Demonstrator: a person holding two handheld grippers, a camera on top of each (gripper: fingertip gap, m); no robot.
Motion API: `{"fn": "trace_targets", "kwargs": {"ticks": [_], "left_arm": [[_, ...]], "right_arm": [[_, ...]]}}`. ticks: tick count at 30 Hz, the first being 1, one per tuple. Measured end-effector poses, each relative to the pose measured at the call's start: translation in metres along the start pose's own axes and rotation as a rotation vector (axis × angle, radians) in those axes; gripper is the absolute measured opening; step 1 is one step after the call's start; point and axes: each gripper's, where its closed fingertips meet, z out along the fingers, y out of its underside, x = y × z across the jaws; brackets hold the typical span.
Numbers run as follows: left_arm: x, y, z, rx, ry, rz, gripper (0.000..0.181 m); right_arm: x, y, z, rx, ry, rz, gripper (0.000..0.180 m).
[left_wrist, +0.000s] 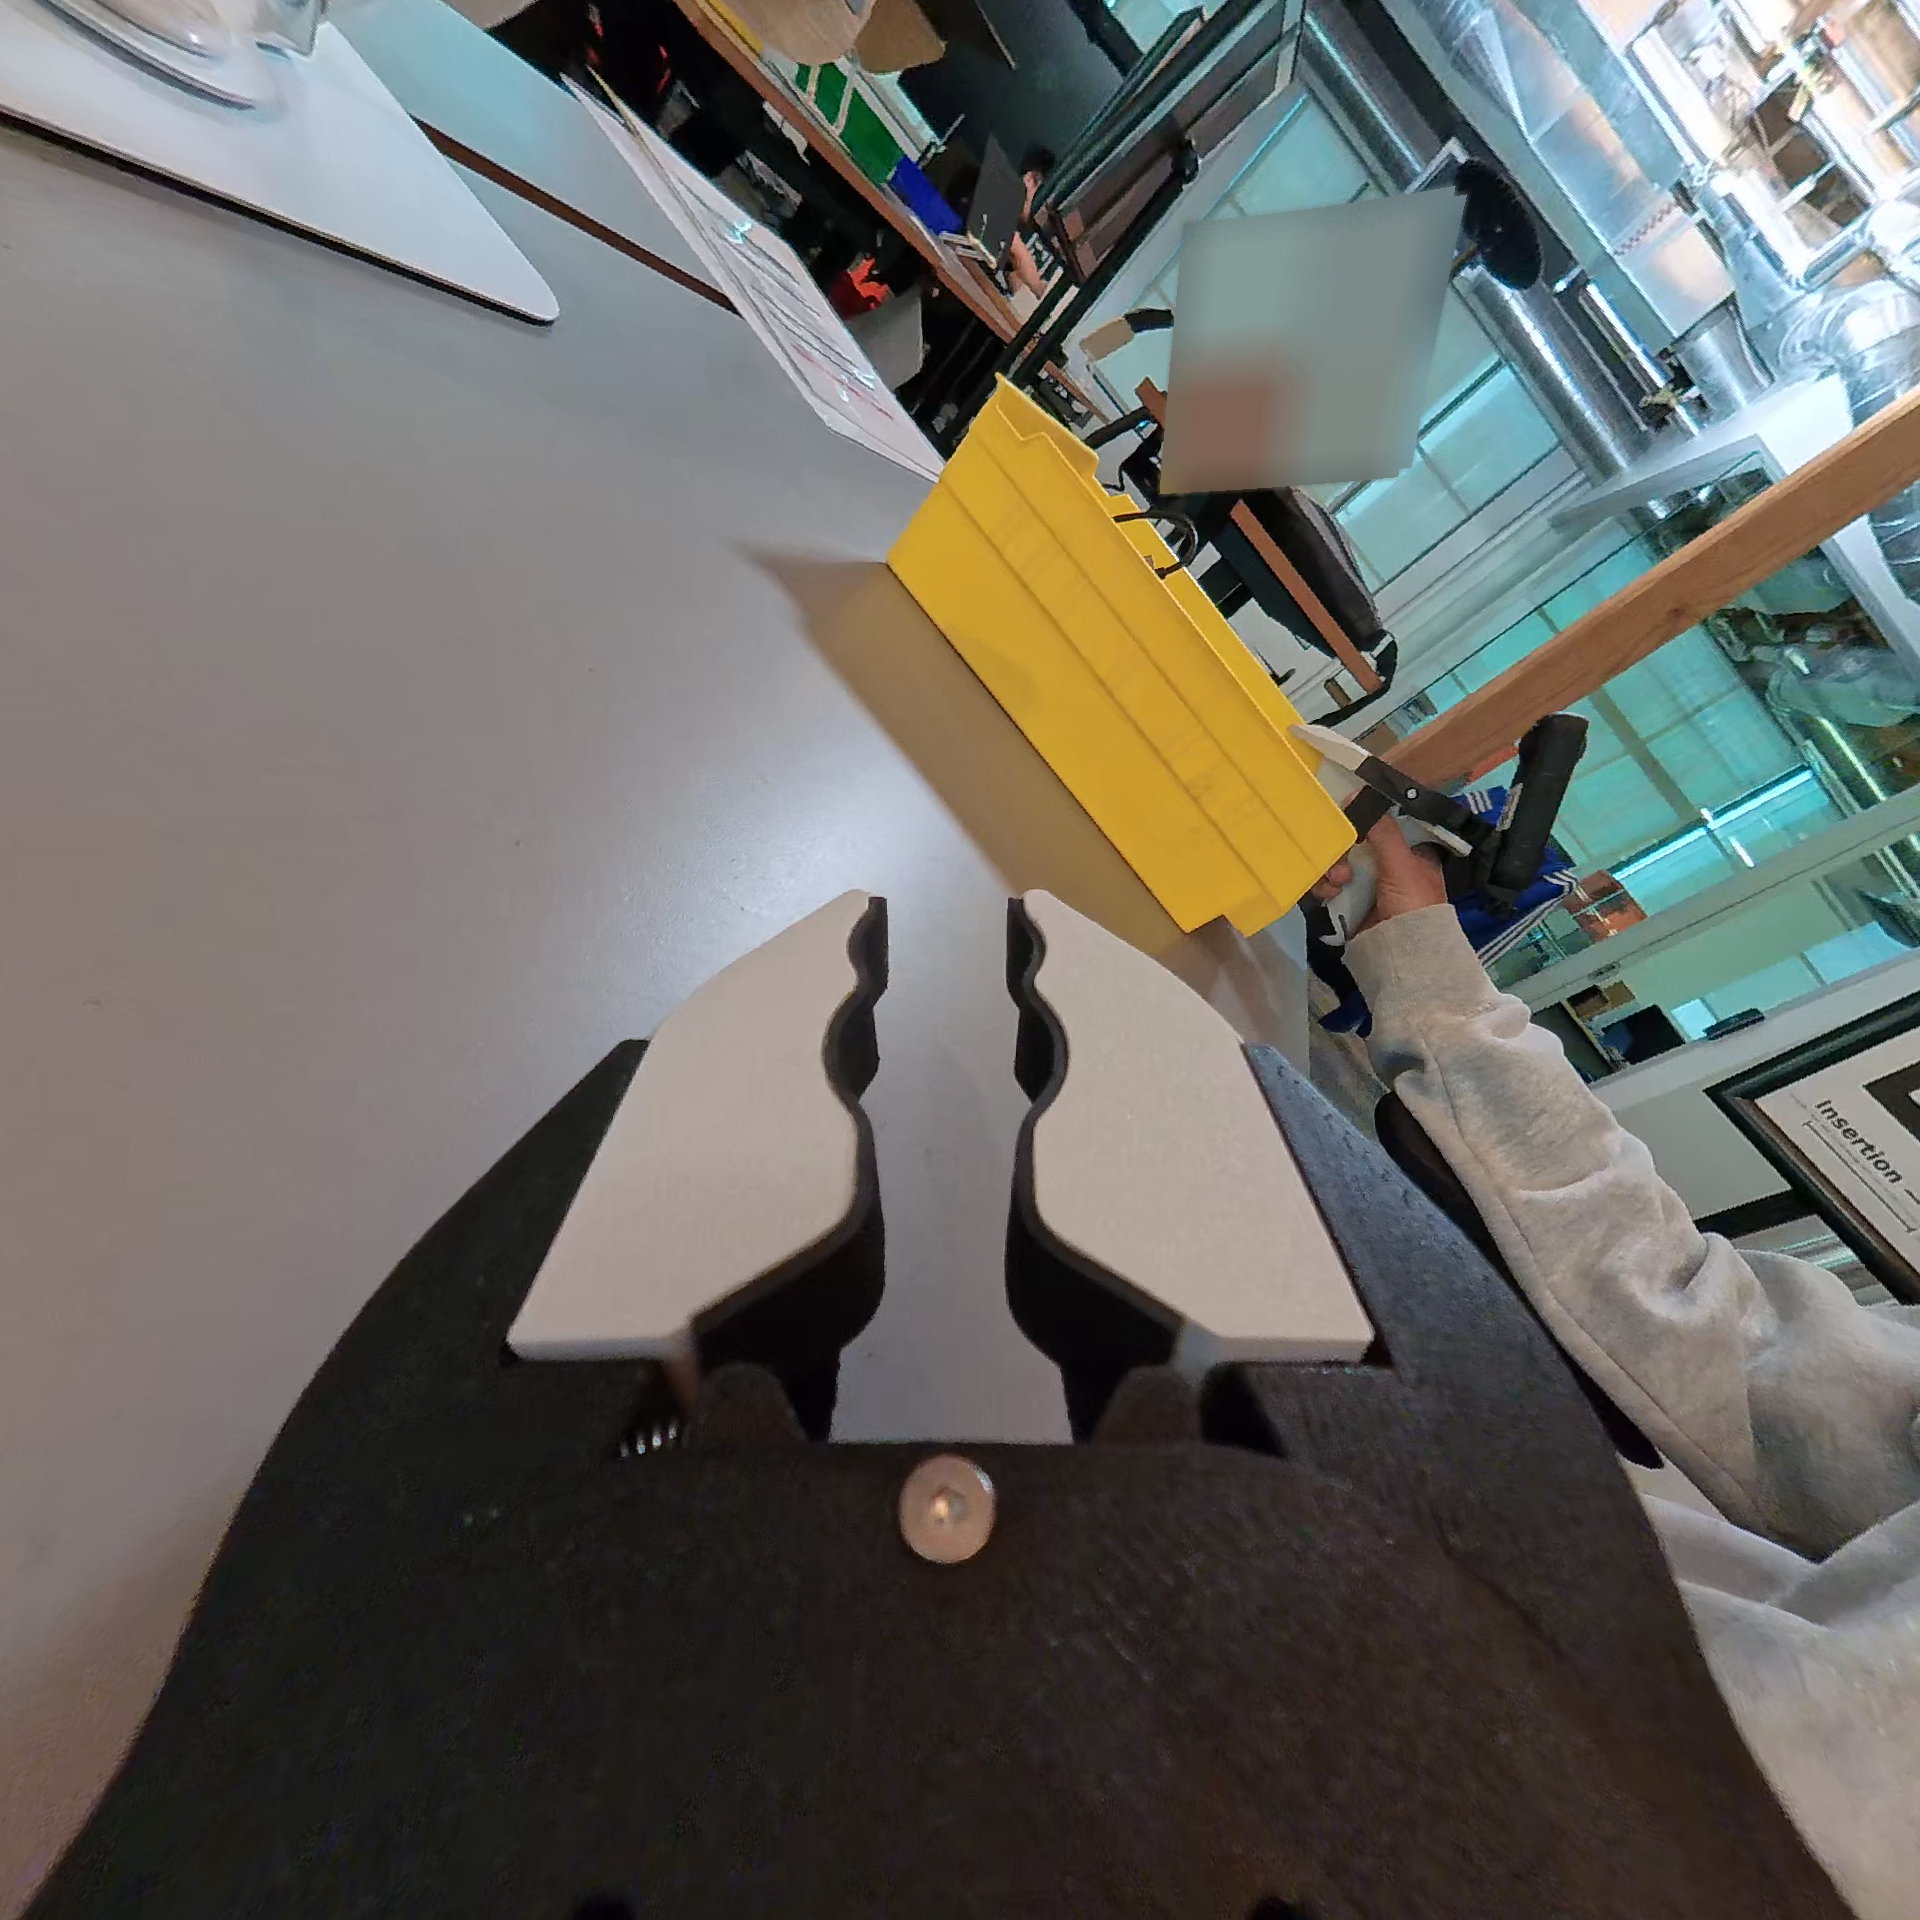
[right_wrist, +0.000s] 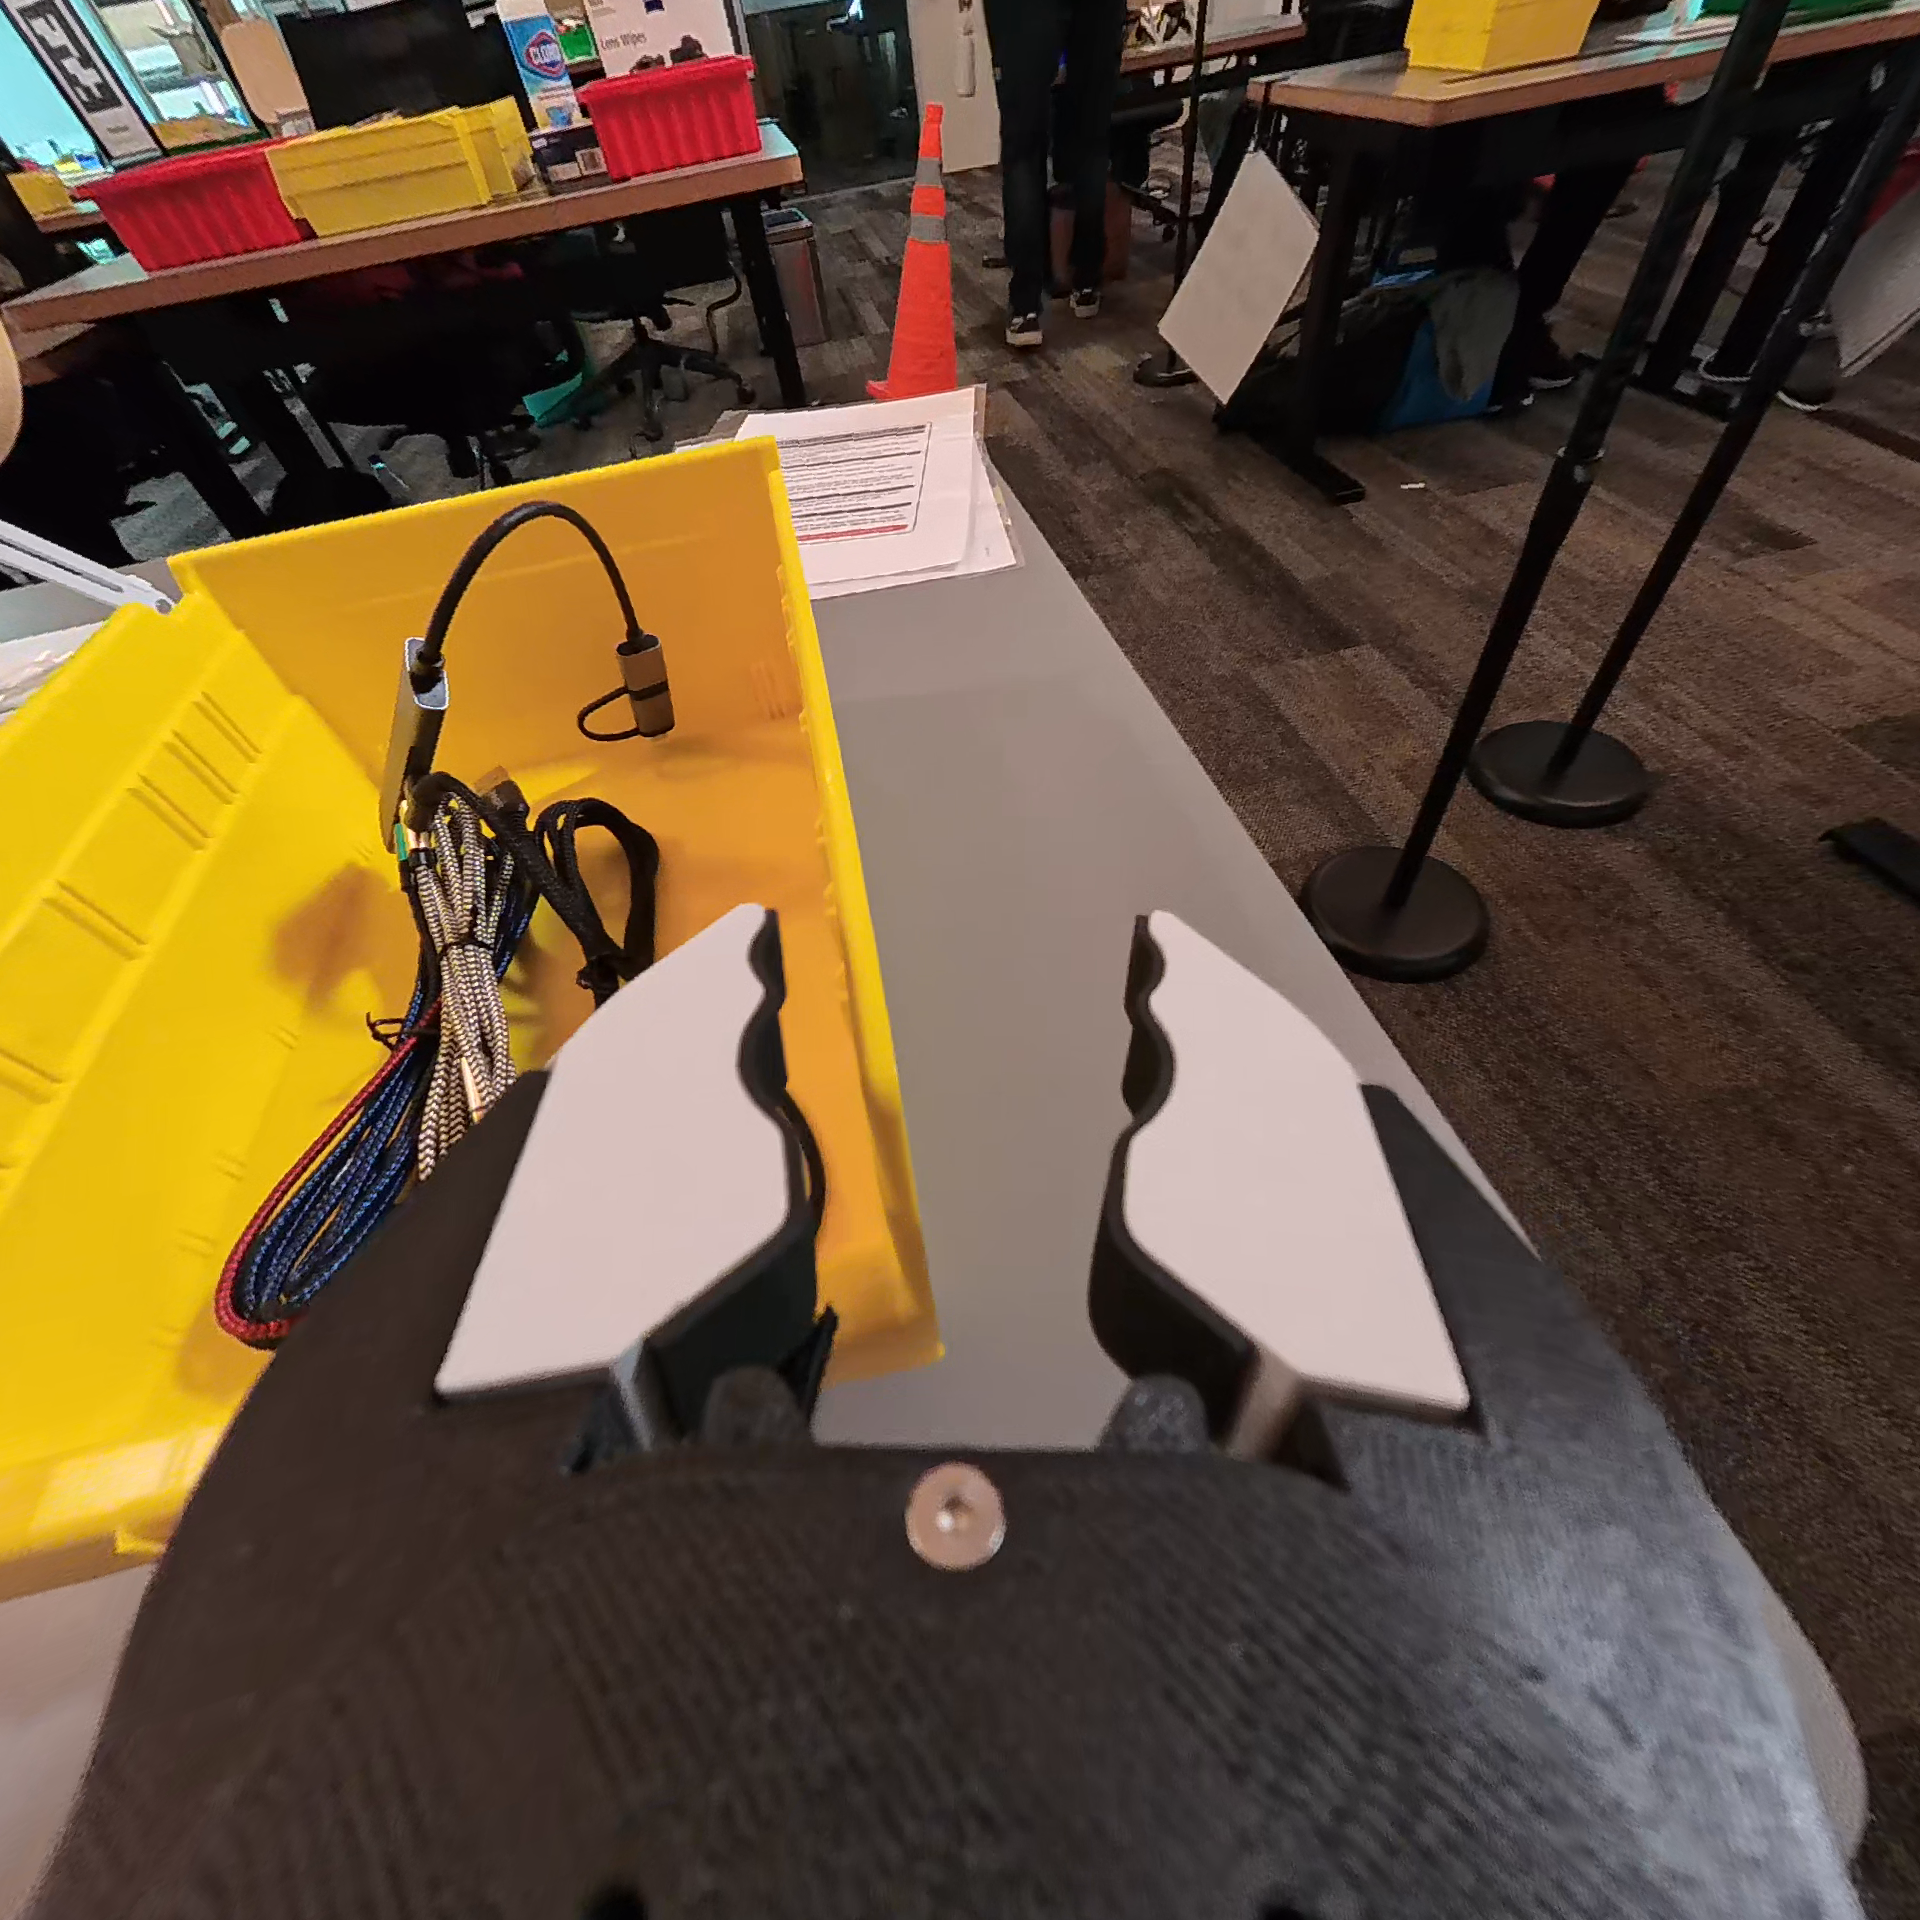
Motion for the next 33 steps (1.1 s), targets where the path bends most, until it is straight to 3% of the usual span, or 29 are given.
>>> {"fn": "trace_targets", "kwargs": {"ticks": [18,21,27,33], "left_arm": [[-0.001,0.003,0.002,-0.007,0.06,-0.092,0.024],[-0.002,0.003,0.002,-0.006,0.078,-0.127,0.025],[-0.005,0.001,-0.001,0.019,0.116,-0.219,0.029],[-0.004,-0.002,-0.006,0.053,0.174,-0.31,0.034]], "right_arm": [[-0.011,0.017,0.017,-0.08,-0.056,0.013,0.061],[-0.018,0.018,0.021,-0.081,-0.086,0.034,0.053],[-0.027,0.023,0.027,-0.092,-0.182,0.191,0.016],[-0.029,0.021,0.028,-0.081,-0.224,0.247,0.012]]}}
